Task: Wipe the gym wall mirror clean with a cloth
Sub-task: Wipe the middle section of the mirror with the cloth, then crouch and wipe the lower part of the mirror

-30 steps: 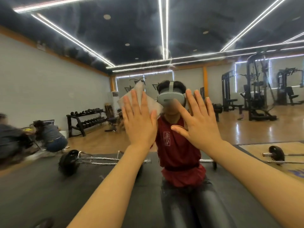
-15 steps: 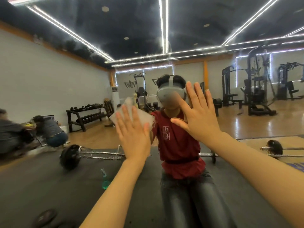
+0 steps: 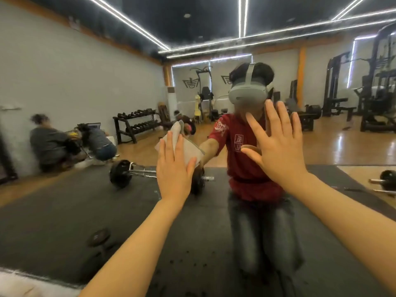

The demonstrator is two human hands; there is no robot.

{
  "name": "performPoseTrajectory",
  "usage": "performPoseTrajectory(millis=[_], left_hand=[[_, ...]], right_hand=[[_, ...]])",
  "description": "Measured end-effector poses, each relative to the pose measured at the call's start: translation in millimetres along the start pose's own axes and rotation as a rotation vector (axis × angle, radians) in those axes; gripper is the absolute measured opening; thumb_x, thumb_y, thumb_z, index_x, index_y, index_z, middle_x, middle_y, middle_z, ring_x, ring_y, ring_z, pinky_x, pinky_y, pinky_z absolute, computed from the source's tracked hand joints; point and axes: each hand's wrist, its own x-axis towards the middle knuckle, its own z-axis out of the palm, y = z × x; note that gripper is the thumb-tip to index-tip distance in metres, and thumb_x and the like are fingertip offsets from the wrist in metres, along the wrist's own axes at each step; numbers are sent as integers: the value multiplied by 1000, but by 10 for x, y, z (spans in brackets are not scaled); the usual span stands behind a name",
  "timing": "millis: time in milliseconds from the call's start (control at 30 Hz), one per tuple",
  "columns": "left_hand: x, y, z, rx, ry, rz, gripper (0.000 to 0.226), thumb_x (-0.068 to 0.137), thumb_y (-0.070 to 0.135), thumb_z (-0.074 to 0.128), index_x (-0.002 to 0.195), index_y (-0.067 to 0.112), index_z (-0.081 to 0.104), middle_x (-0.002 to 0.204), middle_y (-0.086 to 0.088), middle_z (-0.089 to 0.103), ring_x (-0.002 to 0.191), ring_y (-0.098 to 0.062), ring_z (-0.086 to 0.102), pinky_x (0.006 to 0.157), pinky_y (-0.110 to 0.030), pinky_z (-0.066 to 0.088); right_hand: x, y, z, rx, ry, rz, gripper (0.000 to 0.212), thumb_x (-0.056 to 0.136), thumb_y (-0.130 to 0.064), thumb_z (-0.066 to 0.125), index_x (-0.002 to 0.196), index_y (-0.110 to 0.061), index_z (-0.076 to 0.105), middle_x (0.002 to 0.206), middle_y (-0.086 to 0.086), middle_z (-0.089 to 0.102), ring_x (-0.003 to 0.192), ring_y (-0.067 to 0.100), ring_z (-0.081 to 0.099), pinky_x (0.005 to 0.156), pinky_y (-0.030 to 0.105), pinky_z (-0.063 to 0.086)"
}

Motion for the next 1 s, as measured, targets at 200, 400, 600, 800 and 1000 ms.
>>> performPoseTrajectory(millis=[200, 400, 600, 800, 1000], left_hand=[[80, 27, -364, -30, -197, -25, 73, 91, 35, 61, 152, 10, 31, 161, -12, 22, 145, -36, 26, 104, -50, 42], [373, 210, -1302, -59, -334, -106, 82, 89, 30, 68, 155, 15, 22, 159, -11, 25, 139, -31, 36, 104, -47, 44], [757, 210, -2344, -48, -354, -263, 86, 91, 28, 65, 158, 22, 11, 159, -7, 25, 136, -28, 39, 105, -46, 44], [1028, -246, -2821, 17, -332, -353, 79, 94, 32, 58, 158, 18, 13, 159, -8, 26, 135, -28, 38, 104, -44, 42], [1208, -1105, -2745, 44, -365, -264, 81, 93, 37, 59, 157, 21, 12, 156, -10, 30, 130, -31, 46, 104, -46, 45]], right_hand=[[161, -163, -422, 103, -104, 58, 62, 90, -38, 64, 146, -19, 45, 156, 24, 26, 145, 40, 20, 116, 59, 18], [622, -438, -1035, 188, -310, 50, 62, 87, -31, 69, 143, -15, 48, 150, 24, 38, 139, 40, 35, 113, 58, 28], [1207, -739, -1649, 318, -495, 112, 56, 80, -23, 77, 132, -8, 60, 134, 22, 56, 125, 40, 53, 104, 56, 42], [1564, -1099, -1746, 433, -610, 156, 48, 79, -14, 79, 124, -4, 64, 122, 17, 64, 113, 36, 62, 92, 50, 52], [1642, -1607, -1451, 377, -577, 187, 46, 78, -12, 80, 120, -2, 66, 116, 14, 67, 106, 33, 65, 85, 45, 55]])
